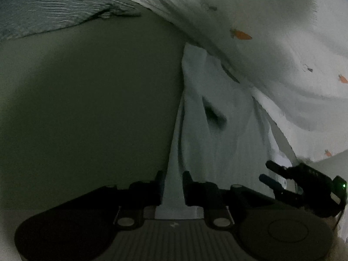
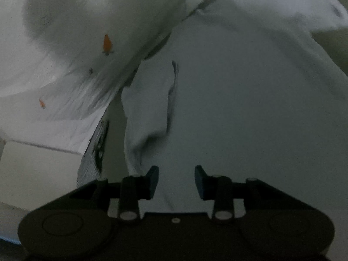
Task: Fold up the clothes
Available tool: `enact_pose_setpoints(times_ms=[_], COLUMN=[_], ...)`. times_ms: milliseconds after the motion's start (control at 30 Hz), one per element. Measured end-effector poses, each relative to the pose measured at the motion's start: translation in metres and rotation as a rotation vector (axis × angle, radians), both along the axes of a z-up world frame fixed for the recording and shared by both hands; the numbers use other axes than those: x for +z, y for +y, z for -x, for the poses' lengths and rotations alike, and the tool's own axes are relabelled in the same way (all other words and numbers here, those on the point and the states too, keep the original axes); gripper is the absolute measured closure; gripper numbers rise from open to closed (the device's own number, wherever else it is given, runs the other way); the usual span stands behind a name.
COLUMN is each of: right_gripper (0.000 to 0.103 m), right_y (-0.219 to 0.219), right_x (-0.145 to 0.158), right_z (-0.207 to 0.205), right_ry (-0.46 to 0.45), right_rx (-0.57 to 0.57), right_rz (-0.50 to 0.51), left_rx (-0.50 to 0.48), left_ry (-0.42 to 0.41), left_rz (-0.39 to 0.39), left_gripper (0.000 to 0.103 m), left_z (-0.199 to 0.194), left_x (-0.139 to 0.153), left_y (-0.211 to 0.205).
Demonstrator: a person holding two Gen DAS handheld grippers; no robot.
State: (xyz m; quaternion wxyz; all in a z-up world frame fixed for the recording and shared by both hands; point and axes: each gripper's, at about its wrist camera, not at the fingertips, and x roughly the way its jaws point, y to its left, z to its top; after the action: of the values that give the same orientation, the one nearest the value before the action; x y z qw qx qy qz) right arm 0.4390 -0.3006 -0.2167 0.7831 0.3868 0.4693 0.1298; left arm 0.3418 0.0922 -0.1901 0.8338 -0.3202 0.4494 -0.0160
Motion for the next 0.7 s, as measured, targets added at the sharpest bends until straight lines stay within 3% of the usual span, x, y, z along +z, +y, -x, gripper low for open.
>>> enact_pose_setpoints(times_ms=[100, 200, 300, 467, 533, 567, 600, 633, 667, 700], right_gripper=[0.065, 0.064, 0.064, 0.06, 0.059, 0.061, 0.073, 0.085, 0.099, 0.1], right_y=[0.009, 0.016, 0.03, 0.051, 0.057, 0.059, 0.06, 0.061, 0.061, 0.06], right_x=[-0.003, -0.005, -0.014, -0.024, -0.025, -0.026, -0.027, -0.028, -0.03, -0.031], right_z=[-0.058, -0.109, -0.162, -0.21, -0.216, -0.215, -0.215, -0.215, -0.216, -0.215], right_ry=[-0.019, -0.059, -0.11, -0.181, -0.215, -0.232, -0.25, -0.264, -0.272, -0.283], right_rx=[-0.007, 0.015, 0.063, 0.162, 0.202, 0.223, 0.243, 0.268, 0.294, 0.302], right_rz=[0.069, 0.151, 0.273, 0.424, 0.457, 0.458, 0.459, 0.452, 0.439, 0.434], left_rx=[-0.017, -0.049, -0.064, -0.102, -0.119, -0.126, -0.116, -0.102, -0.084, -0.067], left_ry=[0.014, -0.026, -0.062, -0.12, -0.11, -0.116, -0.148, -0.157, -0.161, -0.166], left_rz=[-0.021, -0.088, -0.099, -0.106, -0.145, -0.163, -0.173, -0.161, -0.134, -0.109], left_gripper=[0.083, 0.073, 0.071, 0.071, 0.074, 0.074, 0.076, 0.091, 0.095, 0.096], left_z=[-0.063, -0.137, -0.207, -0.296, -0.318, -0.325, -0.324, -0.323, -0.324, -0.325], left_x=[-0.006, -0.007, -0.012, -0.026, -0.033, -0.036, -0.036, -0.037, -0.039, -0.041], left_y=[0.01, 0.016, 0.023, 0.018, 0.007, 0.002, -0.001, -0.003, -0.004, -0.005])
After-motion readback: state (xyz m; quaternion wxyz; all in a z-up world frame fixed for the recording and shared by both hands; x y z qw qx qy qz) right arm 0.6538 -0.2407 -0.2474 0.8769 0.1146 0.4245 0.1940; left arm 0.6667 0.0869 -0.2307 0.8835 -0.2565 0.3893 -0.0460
